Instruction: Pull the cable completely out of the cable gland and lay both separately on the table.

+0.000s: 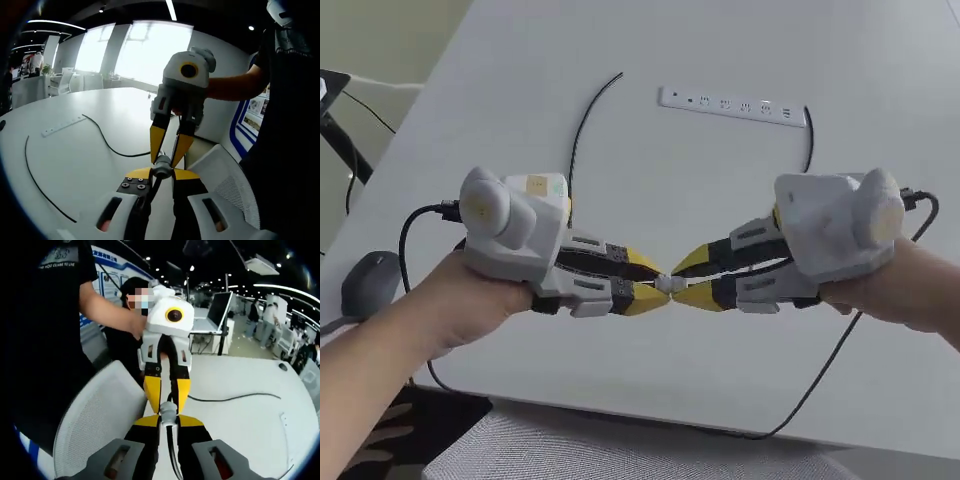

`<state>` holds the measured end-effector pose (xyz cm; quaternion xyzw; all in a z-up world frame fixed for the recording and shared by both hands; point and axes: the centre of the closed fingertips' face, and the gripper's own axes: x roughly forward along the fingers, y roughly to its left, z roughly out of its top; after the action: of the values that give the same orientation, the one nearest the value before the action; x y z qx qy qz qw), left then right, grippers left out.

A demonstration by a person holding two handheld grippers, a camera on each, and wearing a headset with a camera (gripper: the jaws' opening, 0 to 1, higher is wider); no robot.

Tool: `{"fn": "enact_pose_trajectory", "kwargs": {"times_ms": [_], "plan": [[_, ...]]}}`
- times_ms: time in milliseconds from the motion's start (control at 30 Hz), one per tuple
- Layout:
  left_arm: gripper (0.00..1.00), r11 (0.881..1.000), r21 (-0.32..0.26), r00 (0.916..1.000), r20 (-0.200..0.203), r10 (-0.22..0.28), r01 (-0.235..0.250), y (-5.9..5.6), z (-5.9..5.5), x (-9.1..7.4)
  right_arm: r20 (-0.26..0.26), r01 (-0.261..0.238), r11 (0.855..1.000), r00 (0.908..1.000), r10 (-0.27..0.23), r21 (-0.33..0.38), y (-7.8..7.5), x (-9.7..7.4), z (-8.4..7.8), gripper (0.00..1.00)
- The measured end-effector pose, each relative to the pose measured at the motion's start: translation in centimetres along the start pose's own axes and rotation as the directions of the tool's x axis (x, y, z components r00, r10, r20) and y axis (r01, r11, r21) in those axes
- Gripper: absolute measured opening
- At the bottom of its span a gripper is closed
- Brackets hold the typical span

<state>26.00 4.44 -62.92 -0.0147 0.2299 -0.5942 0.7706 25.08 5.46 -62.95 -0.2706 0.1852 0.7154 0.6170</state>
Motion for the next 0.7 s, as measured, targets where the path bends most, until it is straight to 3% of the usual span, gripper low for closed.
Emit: {"fn": "enact_pose_trajectory", "kwargs": {"times_ms": [133, 233, 433, 700], "plan": [[0.15, 1.000, -0.022, 1.0000, 0.004, 0.003, -0.003, 0.05, -0.20, -0.14, -0.039, 0.063, 0.993, 0.9970, -0.067, -0.101, -0.12, 0.18, -0.16, 0.07], [0.15, 0.999, -0.044, 0.9999, 0.011, 0.007, -0.006, 0.11, -0.13, -0.33, -0.055, 0.106, 0.978, 0.9916, -0.117, -0.177, -0.15, 0.35, -0.10, 0.07], [0.15, 0.999, -0.039, 1.0000, 0.002, 0.010, -0.010, 0.02, -0.24, -0.21, -0.062, 0.122, 0.974, 0.9887, -0.136, -0.192, -0.11, 0.37, -0.22, 0.08], [0.15, 1.000, -0.018, 1.0000, 0.000, 0.009, -0.009, -0.28, -0.10, 0.08, -0.042, 0.123, 0.985, 0.9908, -0.128, -0.118, -0.18, 0.06, -0.36, 0.09]]}}
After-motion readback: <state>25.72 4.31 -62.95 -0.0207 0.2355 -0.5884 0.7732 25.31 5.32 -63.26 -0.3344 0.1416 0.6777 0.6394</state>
